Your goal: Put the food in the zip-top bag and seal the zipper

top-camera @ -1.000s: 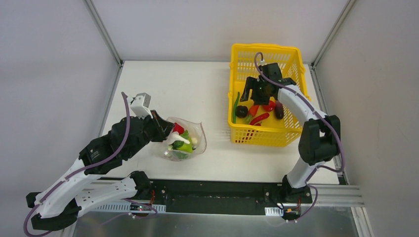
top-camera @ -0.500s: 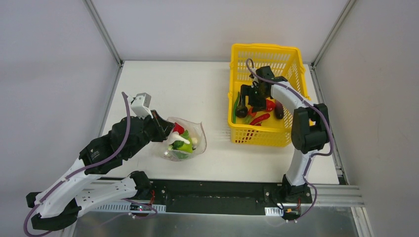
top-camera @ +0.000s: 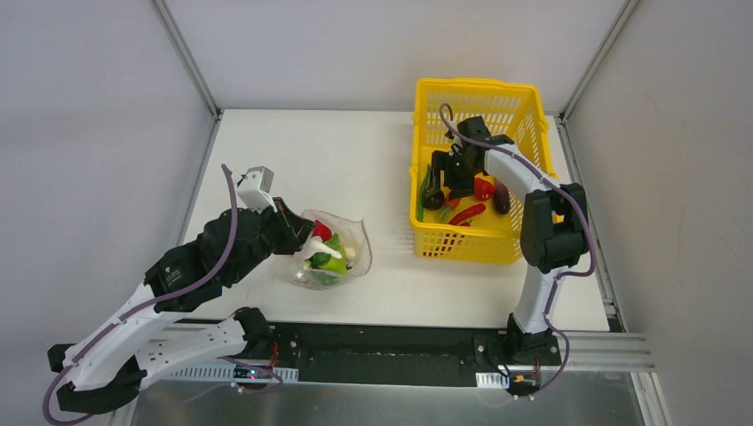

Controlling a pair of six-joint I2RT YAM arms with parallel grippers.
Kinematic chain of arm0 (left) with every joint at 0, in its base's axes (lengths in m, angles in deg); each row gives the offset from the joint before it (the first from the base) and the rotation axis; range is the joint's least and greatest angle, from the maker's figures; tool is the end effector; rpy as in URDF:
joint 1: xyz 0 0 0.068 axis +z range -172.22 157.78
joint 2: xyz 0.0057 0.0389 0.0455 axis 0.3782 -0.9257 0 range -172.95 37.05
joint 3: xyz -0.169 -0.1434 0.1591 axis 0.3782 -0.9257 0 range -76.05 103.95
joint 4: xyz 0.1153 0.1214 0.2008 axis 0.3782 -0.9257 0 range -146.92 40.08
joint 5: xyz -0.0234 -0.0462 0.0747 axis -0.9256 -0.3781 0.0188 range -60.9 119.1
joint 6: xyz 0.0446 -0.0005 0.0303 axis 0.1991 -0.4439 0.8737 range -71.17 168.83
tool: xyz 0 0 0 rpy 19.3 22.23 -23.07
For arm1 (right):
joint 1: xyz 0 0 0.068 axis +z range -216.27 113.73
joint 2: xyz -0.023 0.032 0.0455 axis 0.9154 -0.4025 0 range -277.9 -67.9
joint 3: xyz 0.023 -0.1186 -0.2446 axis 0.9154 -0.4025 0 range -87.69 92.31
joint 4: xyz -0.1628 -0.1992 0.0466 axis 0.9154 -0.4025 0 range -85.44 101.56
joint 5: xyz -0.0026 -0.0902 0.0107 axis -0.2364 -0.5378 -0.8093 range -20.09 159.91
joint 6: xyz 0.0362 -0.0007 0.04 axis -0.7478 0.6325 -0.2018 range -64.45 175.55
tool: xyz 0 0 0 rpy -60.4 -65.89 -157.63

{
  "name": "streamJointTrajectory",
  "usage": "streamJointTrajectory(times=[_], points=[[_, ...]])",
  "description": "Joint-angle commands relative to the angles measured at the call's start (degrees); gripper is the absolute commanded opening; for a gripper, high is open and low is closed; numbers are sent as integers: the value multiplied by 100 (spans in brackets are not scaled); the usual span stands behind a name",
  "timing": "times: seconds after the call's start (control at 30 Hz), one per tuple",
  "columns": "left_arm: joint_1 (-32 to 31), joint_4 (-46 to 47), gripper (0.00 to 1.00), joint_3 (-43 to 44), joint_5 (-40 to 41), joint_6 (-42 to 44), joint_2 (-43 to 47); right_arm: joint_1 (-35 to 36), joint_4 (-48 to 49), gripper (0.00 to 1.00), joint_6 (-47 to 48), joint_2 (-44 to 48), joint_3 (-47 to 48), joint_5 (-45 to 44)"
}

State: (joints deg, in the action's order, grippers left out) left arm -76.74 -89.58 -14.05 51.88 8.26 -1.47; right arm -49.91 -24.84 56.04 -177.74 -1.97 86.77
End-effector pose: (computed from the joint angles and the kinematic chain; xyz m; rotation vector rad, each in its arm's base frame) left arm 0.0789 -0.0872 0.4008 -0.0544 1.9048 -0.7880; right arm 0.3913 0.1256 0.2224 -0.4871 2.5888 0.4820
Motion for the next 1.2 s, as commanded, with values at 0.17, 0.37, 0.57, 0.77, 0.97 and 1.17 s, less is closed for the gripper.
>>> streamJointTrajectory(times=[0.17,0.37,0.57,0.77,0.97,1.17], points=[[15,248,0,43,9,-82,-17,106,-128,60,-13,-106,104,-840],[11,257,0,46,9,-84,-23,119,-106,64,73,109,26,-668],[12,216,0,19,33,-99,36,124,15,76,67,79,-11,-273],[6,231,0,-12,63,-113,83,128,-11,68,9,-112,118,-416],[9,251,0,-40,36,-132,52,134,-73,72,35,92,-69,-307],[15,306,0,-34,5,-126,-3,134,-260,68,137,49,-113,-84]])
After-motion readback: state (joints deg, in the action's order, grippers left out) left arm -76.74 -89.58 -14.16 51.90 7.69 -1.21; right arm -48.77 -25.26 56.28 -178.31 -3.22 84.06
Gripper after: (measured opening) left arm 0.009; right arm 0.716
